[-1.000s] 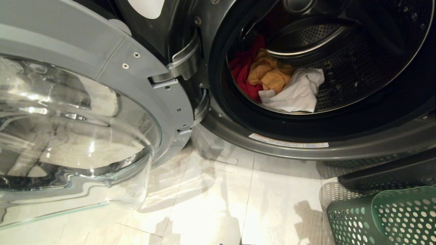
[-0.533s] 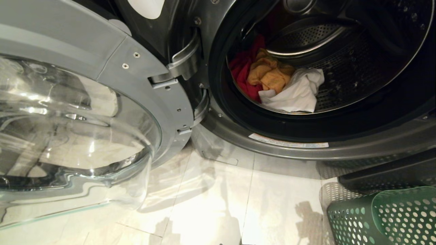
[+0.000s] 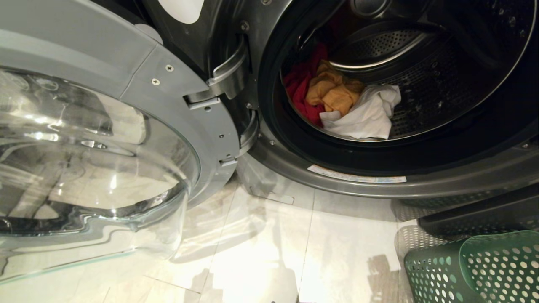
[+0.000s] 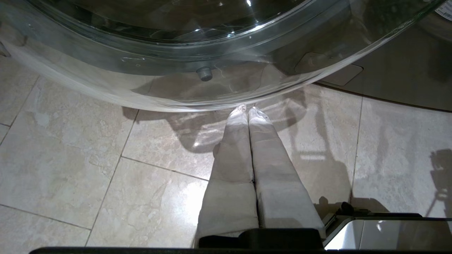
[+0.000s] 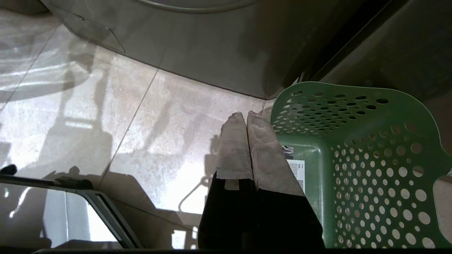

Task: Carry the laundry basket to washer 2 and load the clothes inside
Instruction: Close the washing machine door with the left hand

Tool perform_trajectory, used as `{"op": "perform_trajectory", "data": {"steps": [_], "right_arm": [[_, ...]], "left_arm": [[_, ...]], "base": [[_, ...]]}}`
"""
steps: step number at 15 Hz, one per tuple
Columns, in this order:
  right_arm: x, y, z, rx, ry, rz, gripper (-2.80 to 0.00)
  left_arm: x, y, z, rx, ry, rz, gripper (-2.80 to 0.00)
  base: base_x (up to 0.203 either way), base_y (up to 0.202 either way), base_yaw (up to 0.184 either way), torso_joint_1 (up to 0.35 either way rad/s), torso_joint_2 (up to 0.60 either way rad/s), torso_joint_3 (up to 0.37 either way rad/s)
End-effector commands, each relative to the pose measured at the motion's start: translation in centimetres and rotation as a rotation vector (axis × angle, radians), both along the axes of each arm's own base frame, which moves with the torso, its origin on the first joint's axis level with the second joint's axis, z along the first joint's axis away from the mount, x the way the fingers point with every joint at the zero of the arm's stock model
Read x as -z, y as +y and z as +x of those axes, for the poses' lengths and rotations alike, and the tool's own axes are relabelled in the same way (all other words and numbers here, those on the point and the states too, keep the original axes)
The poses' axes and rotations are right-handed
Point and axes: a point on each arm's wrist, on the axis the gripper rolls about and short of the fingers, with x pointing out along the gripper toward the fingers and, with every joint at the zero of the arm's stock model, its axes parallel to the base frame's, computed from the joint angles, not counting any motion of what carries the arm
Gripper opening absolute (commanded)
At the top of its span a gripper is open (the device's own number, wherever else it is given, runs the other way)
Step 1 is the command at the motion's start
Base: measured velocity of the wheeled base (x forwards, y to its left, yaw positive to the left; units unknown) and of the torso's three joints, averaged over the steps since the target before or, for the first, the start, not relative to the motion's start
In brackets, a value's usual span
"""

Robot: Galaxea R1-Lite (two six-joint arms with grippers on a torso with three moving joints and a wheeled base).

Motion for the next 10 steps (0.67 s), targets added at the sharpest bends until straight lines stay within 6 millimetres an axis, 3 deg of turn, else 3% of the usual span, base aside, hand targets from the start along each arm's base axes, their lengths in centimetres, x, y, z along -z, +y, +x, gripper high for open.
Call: {"op": "perform_trajectory", "data": {"steps": [1, 7, 10], "right_arm": [[0.21, 0.00, 0.00, 0.000, 0.002, 0.013, -2.80], [0.24, -0.04, 0.01, 0.021, 0.004, 0.057, -2.80], [0.25, -0.04, 0.01, 0.020, 0.005, 0.043, -2.80]], "left_arm": [[0.21, 0.00, 0.06, 0.000, 0.007, 0.000, -2.80], [0.17, -0.01, 0.14, 0.006, 0.027, 0.013, -2.80], [0.23, 0.00, 0.04, 0.006, 0.014, 0.015, -2.80]], "base": [[0.000, 0.000, 0.000, 0.000, 0.00, 0.000], [0.000, 0.000, 0.000, 0.000, 0.00, 0.006], [0.000, 0.000, 0.000, 0.002, 0.00, 0.162]]}}
